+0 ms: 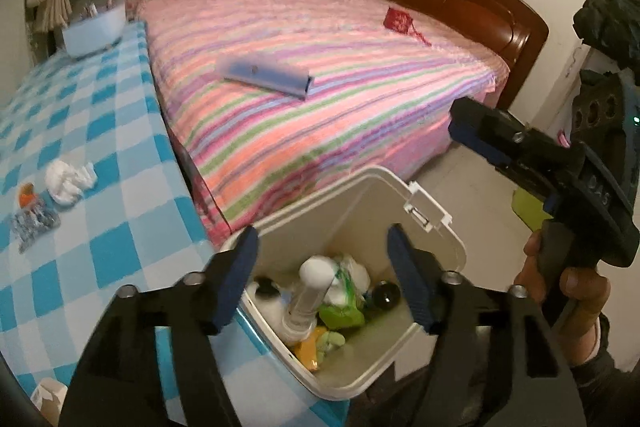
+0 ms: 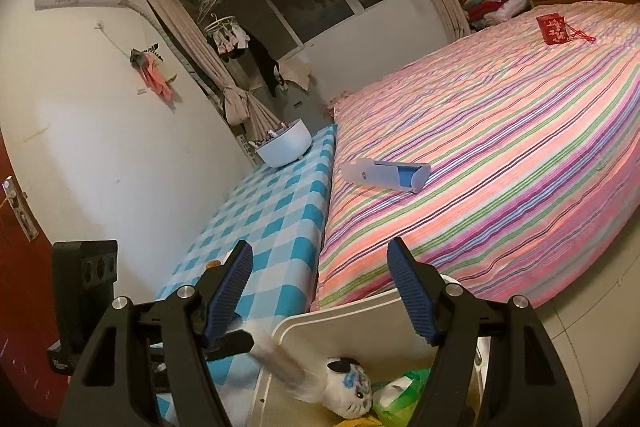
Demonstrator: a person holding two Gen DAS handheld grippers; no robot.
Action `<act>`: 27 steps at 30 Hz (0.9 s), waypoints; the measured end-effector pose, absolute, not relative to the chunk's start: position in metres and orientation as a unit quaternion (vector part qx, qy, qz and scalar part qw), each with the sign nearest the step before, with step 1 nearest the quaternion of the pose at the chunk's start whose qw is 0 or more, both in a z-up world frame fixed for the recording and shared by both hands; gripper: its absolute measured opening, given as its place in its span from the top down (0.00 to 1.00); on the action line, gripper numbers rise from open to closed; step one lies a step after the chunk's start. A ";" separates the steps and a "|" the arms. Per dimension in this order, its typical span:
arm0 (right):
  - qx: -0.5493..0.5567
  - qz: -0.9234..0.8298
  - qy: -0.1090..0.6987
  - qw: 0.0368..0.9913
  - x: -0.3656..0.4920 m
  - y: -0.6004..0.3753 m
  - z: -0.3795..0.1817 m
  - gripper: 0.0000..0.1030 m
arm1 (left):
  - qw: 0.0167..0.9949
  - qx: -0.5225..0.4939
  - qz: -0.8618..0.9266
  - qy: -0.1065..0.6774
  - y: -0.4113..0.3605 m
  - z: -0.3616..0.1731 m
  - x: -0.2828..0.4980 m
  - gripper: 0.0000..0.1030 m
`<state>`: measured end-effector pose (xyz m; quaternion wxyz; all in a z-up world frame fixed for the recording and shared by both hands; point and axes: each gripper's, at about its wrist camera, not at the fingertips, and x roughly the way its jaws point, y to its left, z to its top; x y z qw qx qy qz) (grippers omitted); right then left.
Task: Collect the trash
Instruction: 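Move both open grippers back toward the tissue and blister pack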
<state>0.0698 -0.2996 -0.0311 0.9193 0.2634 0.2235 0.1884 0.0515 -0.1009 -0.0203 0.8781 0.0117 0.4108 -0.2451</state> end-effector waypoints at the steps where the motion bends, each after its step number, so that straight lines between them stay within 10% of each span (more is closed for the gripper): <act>1: 0.264 0.188 0.224 0.919 0.070 -0.299 -0.032 0.34 | 0.882 0.018 -0.245 0.403 -0.101 -0.016 0.050 0.33; 27: 0.234 0.280 0.260 0.894 0.119 -0.195 -0.024 0.34 | 0.906 -0.066 -0.104 0.405 0.081 0.010 0.083 0.31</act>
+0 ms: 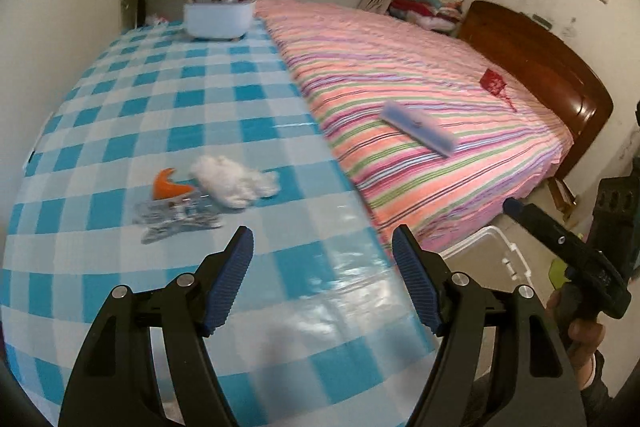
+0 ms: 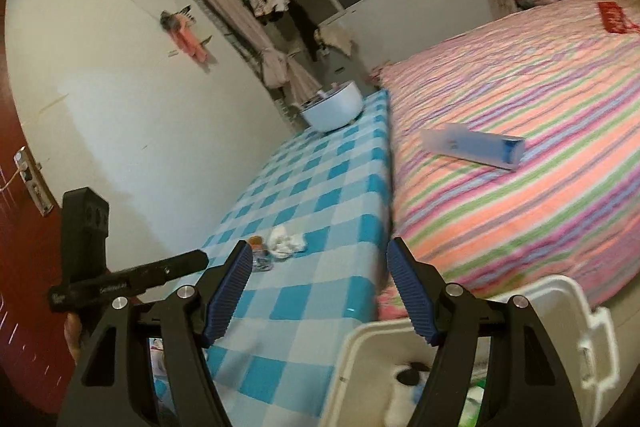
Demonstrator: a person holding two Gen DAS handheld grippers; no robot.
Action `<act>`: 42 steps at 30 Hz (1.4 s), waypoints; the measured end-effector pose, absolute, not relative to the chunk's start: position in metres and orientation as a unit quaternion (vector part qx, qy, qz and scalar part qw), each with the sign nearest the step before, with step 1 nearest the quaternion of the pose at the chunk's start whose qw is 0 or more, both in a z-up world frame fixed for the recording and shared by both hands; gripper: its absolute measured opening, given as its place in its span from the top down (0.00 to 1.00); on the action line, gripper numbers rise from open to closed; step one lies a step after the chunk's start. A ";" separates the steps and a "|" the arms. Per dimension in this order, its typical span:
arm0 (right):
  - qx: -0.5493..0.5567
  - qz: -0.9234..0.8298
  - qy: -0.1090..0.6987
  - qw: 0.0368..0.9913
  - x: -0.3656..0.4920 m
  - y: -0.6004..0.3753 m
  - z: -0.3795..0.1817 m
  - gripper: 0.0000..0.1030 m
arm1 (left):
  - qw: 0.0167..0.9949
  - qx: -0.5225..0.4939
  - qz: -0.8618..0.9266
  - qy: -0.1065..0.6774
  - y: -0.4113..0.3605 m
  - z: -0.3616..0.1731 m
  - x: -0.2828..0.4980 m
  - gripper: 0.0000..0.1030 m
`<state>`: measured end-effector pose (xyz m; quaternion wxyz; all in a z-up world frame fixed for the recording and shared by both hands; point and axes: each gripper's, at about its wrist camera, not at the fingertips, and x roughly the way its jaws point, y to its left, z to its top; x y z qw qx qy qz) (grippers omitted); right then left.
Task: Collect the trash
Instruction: 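Move both open grippers back toward the tissue and blister pack, then grasp the white tissue with the right gripper while the left gripper grasps the silver blister pack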
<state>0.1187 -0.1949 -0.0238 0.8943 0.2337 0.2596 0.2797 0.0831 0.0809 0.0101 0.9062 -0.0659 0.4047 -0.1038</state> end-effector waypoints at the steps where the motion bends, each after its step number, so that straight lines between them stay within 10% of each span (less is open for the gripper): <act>1: 0.231 0.287 0.260 0.893 0.122 -0.187 -0.022 0.34 | 0.904 -0.068 -0.102 0.410 0.089 0.010 0.085 0.31; 42: -0.062 0.290 0.401 0.867 0.283 0.061 -0.074 0.34 | 0.861 0.010 -0.132 0.490 0.205 -0.072 0.163 0.31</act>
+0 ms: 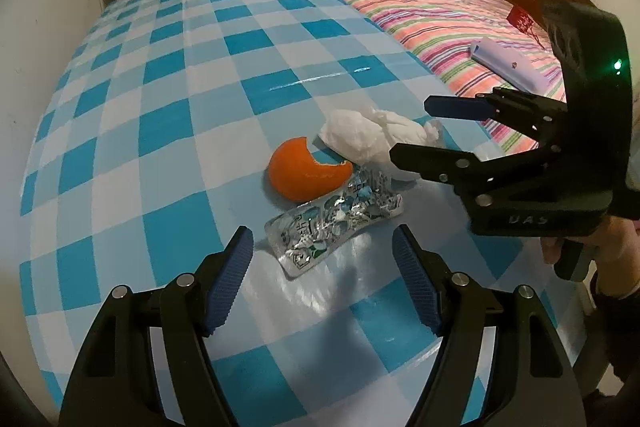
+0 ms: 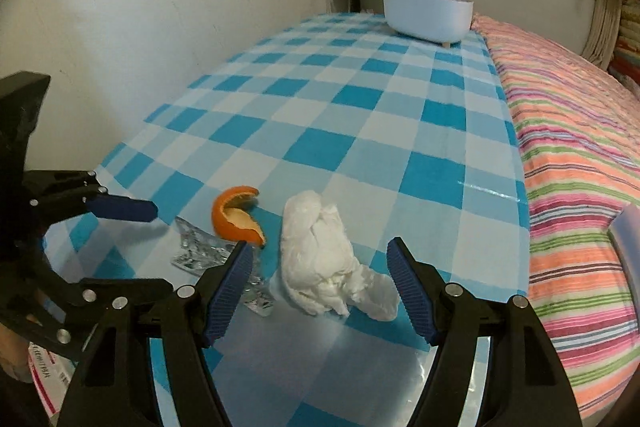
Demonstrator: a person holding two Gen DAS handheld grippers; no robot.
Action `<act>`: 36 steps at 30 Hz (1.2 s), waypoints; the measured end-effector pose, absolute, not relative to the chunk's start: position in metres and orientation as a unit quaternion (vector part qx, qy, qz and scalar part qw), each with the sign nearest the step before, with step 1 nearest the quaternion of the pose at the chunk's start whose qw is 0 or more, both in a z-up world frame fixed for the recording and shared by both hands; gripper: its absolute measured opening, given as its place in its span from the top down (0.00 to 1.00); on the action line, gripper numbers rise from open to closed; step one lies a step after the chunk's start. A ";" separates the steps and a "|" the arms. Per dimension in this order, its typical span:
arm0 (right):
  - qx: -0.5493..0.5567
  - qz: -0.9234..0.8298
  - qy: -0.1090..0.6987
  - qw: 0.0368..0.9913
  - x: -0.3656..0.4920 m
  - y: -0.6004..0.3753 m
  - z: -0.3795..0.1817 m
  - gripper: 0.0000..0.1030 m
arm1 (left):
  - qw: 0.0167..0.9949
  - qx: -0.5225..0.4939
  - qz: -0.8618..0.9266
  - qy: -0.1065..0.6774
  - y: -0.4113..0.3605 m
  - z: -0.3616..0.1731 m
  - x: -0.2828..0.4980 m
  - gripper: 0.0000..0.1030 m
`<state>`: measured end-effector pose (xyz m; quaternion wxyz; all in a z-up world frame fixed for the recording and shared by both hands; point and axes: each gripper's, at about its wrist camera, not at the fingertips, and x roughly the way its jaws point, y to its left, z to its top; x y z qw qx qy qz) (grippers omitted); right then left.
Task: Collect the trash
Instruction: 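Grasp the white tissue with the right gripper while the left gripper grasps the silver blister pack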
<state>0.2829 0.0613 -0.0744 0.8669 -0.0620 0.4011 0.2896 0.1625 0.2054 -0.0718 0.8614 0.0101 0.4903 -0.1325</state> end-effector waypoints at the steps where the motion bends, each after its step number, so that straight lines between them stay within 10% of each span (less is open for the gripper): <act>1: -0.061 0.290 0.405 0.865 0.285 0.061 -0.077 0.34 | 0.860 0.010 -0.134 0.492 0.205 -0.073 0.164 0.31; 13: -0.068 0.302 0.426 0.850 0.287 0.064 -0.091 0.74 | 0.847 0.019 -0.138 0.513 0.195 -0.094 0.175 0.31; 23: -0.023 0.297 0.418 0.858 0.286 0.044 -0.084 0.76 | 0.854 0.013 -0.129 0.504 0.195 -0.094 0.168 0.84; 36: 0.021 0.302 0.398 0.866 0.273 0.020 -0.067 0.76 | 0.869 -0.013 -0.104 0.483 0.194 -0.080 0.154 0.95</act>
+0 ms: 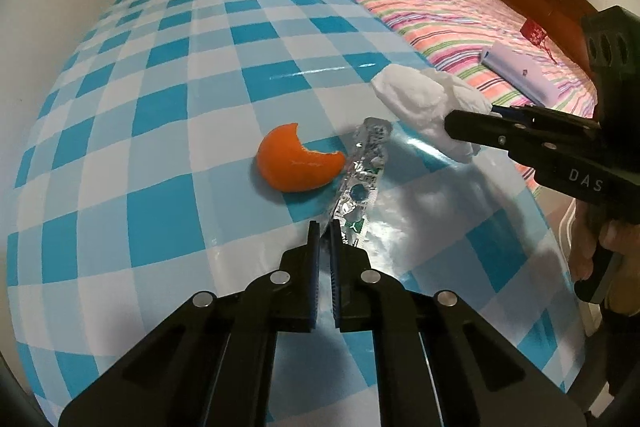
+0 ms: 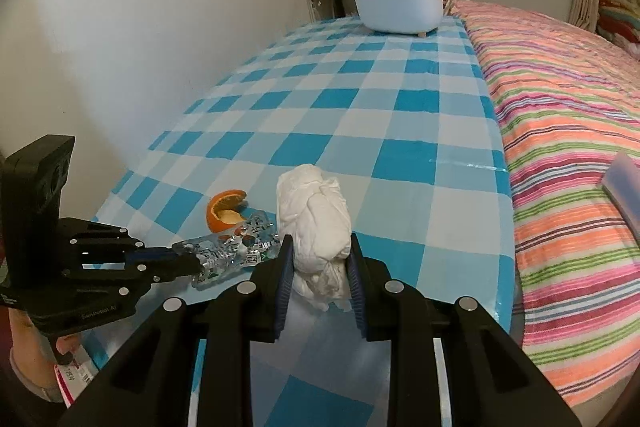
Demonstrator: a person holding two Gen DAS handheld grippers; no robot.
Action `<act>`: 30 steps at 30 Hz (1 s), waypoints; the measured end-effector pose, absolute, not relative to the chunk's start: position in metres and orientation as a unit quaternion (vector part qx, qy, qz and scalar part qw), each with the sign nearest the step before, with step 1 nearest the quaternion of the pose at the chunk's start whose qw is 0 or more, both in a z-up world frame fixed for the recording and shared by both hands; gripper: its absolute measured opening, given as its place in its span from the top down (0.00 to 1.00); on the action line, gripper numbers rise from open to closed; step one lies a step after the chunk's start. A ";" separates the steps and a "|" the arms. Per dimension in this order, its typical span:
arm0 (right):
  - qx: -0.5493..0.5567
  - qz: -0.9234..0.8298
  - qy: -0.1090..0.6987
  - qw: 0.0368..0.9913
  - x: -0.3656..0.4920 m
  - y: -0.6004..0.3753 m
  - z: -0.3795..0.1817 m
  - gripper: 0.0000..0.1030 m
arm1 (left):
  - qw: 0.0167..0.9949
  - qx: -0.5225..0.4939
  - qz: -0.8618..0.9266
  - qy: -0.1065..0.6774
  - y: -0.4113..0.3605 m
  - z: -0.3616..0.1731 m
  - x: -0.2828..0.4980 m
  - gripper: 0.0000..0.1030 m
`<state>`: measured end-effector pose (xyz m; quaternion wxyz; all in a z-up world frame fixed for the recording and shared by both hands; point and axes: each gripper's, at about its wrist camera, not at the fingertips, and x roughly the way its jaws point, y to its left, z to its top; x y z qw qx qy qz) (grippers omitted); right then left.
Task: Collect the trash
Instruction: 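Grasp the white tissue with the right gripper while the left gripper grasps the silver blister pack, then carry the tissue and blister pack over the white bin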
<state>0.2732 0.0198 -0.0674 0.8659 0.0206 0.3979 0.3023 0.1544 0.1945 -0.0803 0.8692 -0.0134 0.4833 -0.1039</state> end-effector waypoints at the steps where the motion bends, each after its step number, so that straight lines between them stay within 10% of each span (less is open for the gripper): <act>1: 0.021 0.304 0.396 0.866 0.271 0.018 -0.066 0.76 | 0.871 -0.013 -0.103 0.481 0.193 -0.079 0.153 0.95; 30: 0.043 0.306 0.341 0.888 0.192 -0.062 -0.022 0.76 | 0.909 -0.033 -0.119 0.398 0.139 -0.019 0.108 0.95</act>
